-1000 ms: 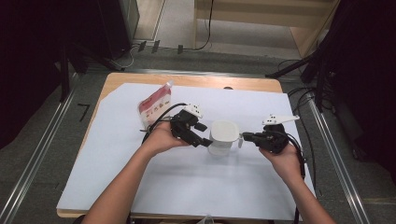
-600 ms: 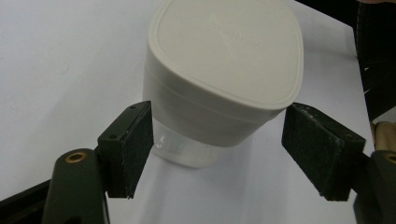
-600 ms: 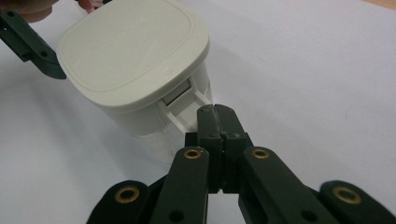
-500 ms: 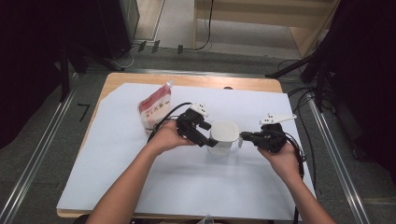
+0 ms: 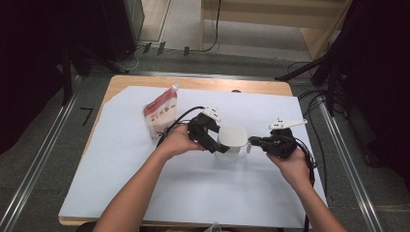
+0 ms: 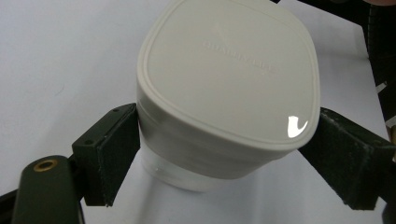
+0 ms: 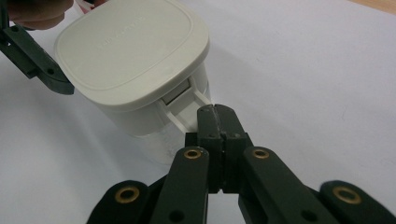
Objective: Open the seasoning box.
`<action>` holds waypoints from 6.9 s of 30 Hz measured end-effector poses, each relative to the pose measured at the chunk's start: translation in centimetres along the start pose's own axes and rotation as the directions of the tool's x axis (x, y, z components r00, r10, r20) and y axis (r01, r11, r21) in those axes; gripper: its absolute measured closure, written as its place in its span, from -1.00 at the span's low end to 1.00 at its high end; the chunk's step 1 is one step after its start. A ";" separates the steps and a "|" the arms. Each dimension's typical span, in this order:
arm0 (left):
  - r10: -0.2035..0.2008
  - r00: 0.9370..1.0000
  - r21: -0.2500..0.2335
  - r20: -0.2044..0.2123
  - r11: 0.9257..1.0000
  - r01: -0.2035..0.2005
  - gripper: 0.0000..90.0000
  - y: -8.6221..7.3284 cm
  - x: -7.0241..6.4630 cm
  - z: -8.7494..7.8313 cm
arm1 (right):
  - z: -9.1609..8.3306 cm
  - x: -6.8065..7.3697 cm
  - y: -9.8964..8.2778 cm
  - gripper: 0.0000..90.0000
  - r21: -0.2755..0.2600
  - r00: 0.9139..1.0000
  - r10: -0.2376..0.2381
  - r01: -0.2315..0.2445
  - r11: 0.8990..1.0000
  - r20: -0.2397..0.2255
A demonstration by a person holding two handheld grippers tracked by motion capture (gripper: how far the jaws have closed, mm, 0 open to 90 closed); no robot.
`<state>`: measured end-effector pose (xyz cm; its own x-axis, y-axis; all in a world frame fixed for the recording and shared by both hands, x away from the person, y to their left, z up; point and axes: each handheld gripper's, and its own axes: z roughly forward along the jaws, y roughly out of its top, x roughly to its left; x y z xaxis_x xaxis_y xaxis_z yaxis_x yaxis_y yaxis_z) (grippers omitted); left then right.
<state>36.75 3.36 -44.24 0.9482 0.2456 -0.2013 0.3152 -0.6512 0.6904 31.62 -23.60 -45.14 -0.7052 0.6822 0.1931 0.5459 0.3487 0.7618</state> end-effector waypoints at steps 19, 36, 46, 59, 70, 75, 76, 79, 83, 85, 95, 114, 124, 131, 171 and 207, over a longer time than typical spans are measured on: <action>0.046 0.998 0.062 -0.048 0.997 -0.043 -0.66 1.2 -0.7 -0.2 | 0.0 0.1 0.0 1.00 -0.001 1.000 -0.011 0.011 1.000 0.011; 0.048 0.998 0.050 -0.043 0.998 -0.046 -0.63 1.7 -1.0 -1.3 | 0.0 0.2 -0.1 1.00 0.000 0.999 -0.019 0.019 1.000 0.026; 0.058 0.998 0.025 -0.035 0.998 -0.057 -0.60 1.6 -0.8 -1.4 | 0.1 0.3 -0.1 1.00 0.000 1.000 -0.020 0.020 1.000 0.024; 0.032 0.999 0.061 -0.013 0.998 -0.031 -0.66 0.1 -0.1 0.3 | 0.1 0.2 -0.1 1.00 0.000 1.000 -0.021 0.021 1.000 0.019; 0.024 1.000 0.041 -0.019 0.999 -0.023 -0.64 0.2 -0.2 -0.3 | 0.1 0.4 -0.1 1.00 0.002 0.999 -0.030 0.030 1.000 0.024; 0.028 0.999 0.042 -0.035 0.999 -0.026 -0.63 0.2 -0.4 -0.3 | 0.1 0.4 -0.1 1.00 0.003 0.999 -0.035 0.035 0.999 0.028; 0.034 0.999 0.043 -0.041 0.999 -0.032 -0.62 0.3 -0.5 -0.4 | 0.1 0.5 -0.1 1.00 0.003 0.999 -0.035 0.035 0.999 0.029; 0.035 0.998 0.047 -0.043 0.998 -0.033 -0.61 0.4 -0.5 -0.5 | 0.1 0.5 -0.1 1.00 0.003 0.999 -0.037 0.037 0.999 0.032; 0.047 0.998 0.062 -0.048 0.997 -0.044 -0.61 0.6 -0.6 -0.6 | 0.1 0.6 -0.1 1.00 0.002 0.998 -0.040 0.040 0.999 0.039; 0.058 0.996 0.058 -0.062 0.997 -0.055 -0.60 0.8 -0.7 -0.8 | 0.1 0.6 -0.1 1.00 0.003 0.998 -0.041 0.041 0.999 0.042; 0.040 0.997 -0.067 -0.064 0.997 -0.044 0.26 1.4 -0.4 -3.2 | 0.1 0.8 0.0 1.00 -0.008 0.999 -0.040 0.040 0.999 0.008; 0.031 0.999 0.009 -0.014 0.999 -0.031 0.90 3.8 -1.1 -2.4 | 0.2 0.9 0.1 1.00 -0.018 0.999 -0.039 0.039 0.999 -0.006; 0.056 0.998 0.029 0.004 0.998 -0.056 1.00 6.2 -2.6 -1.7 | 0.1 0.7 -0.2 1.00 -0.009 1.000 -0.012 0.011 1.000 -0.021; 0.063 0.998 0.028 0.016 0.998 -0.063 1.00 6.5 -2.9 -1.2 | -0.6 0.6 -0.8 1.00 -0.006 0.999 0.004 -0.005 1.000 -0.034; -0.031 0.996 -0.026 -0.086 0.999 0.029 -0.04 1.4 -2.2 -6.2 | 1.1 1.6 -2.0 1.00 0.037 0.997 -0.029 0.032 0.999 -0.074; -0.200 0.967 -0.102 -0.161 0.977 0.185 -0.06 -4.8 -3.1 -13.1 | -1.5 0.4 -1.9 0.41 -0.054 0.998 0.019 -0.022 0.998 -0.058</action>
<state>31.76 15.14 -37.85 0.8474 0.4830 -0.2206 0.4796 -0.5178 0.7084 29.65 -24.97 -45.57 -0.7201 0.6500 0.2429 0.5357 0.2983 0.7900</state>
